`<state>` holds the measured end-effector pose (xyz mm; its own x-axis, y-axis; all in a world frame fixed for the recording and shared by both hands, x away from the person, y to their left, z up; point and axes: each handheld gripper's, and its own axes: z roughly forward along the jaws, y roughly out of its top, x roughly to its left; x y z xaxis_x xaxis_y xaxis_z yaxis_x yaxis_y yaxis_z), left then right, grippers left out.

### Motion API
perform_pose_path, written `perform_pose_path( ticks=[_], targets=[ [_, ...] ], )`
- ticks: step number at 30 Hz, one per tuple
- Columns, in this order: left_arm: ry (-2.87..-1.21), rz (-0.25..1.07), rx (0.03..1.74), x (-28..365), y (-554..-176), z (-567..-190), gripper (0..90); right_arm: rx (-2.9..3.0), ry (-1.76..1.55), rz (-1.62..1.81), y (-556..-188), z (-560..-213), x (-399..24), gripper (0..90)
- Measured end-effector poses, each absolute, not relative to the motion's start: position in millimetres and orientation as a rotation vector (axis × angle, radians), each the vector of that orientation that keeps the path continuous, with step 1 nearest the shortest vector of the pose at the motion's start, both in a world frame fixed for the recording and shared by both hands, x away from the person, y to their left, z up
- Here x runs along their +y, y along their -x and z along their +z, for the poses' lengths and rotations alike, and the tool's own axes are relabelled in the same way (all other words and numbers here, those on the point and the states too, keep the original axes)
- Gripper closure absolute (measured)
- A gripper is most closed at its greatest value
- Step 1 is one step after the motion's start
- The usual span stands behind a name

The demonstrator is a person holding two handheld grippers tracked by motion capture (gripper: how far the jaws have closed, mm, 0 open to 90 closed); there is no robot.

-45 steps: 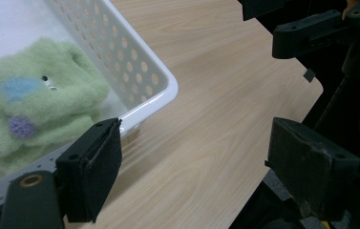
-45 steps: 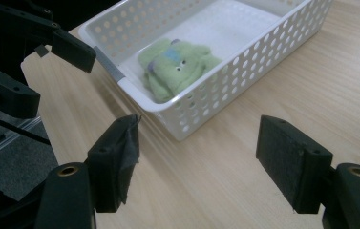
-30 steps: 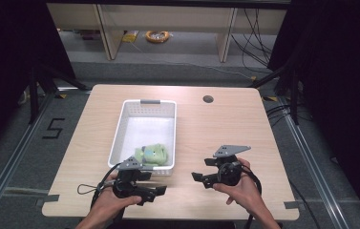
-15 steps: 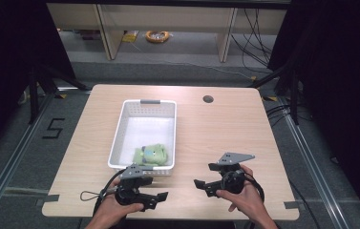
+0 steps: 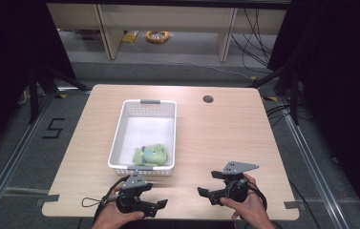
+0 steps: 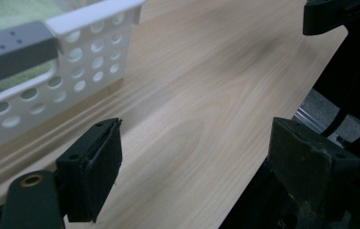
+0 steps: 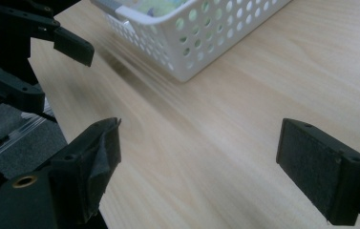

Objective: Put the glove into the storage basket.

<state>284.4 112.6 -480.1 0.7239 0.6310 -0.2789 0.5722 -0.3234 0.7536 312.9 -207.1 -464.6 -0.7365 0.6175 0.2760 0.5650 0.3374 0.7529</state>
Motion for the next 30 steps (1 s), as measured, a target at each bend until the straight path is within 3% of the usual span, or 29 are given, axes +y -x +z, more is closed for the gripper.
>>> perform_pose_path(
  ticks=[28, 30],
  targets=[
    [-2.034, 0.1, 0.934, 113.1, -261.7, -499.6, 15.6, 2.512, -1.097, 1.299, -283.8, -485.1, -226.6, 16.0],
    [-2.097, 0.111, 0.888, 116.1, -261.5, -497.5, 15.6, 2.528, -1.127, 1.284, -280.2, -485.3, -226.9, 16.0]
  ],
)
